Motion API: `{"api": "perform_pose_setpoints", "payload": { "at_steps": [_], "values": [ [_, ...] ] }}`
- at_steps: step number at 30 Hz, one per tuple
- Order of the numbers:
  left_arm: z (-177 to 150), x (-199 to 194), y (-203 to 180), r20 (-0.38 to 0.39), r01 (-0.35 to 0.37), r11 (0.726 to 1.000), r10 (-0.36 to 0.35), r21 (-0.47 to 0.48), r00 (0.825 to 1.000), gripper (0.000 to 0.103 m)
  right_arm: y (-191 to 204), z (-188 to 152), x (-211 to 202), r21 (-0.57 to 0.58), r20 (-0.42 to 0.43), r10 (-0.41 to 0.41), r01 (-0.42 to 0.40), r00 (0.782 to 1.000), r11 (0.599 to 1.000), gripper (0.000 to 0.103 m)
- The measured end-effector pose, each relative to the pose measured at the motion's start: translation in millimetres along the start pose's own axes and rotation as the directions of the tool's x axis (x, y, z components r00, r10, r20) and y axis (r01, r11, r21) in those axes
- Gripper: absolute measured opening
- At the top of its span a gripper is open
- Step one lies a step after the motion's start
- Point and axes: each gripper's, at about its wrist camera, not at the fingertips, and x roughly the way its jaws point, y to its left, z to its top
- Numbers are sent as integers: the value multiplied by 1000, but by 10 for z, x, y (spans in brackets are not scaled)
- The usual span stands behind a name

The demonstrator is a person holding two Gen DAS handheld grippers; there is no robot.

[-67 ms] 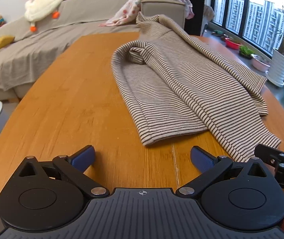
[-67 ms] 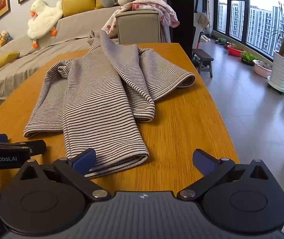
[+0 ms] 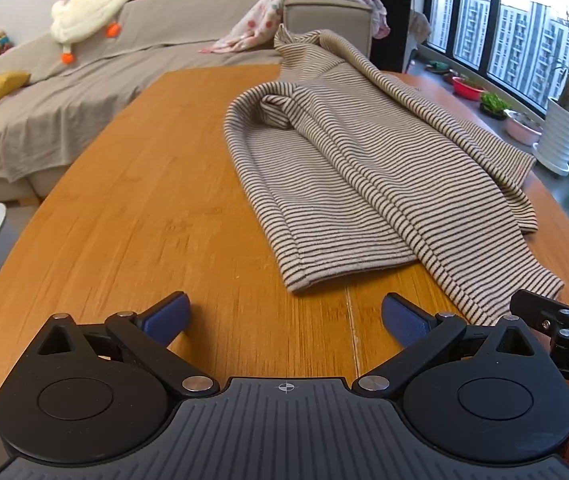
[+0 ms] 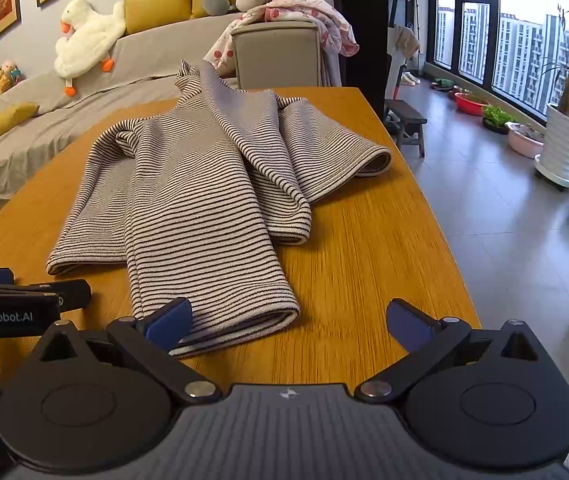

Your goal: Fold clothes

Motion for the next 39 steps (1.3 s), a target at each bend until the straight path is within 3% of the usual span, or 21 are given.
{"api": "perform_pose_setpoints", "payload": {
  "at_steps": [6, 39],
  "values": [
    [-7, 25, -14, 19, -36, 999, 36, 30, 999, 103, -22, -21, -8, 6, 29, 10, -10, 1000, 1000, 103],
    [-49, -26, -12, 37, -38, 999, 37, 24, 999, 103, 23, -64, -32, 7, 65, -4, 4, 998, 1000, 103]
  ]
}}
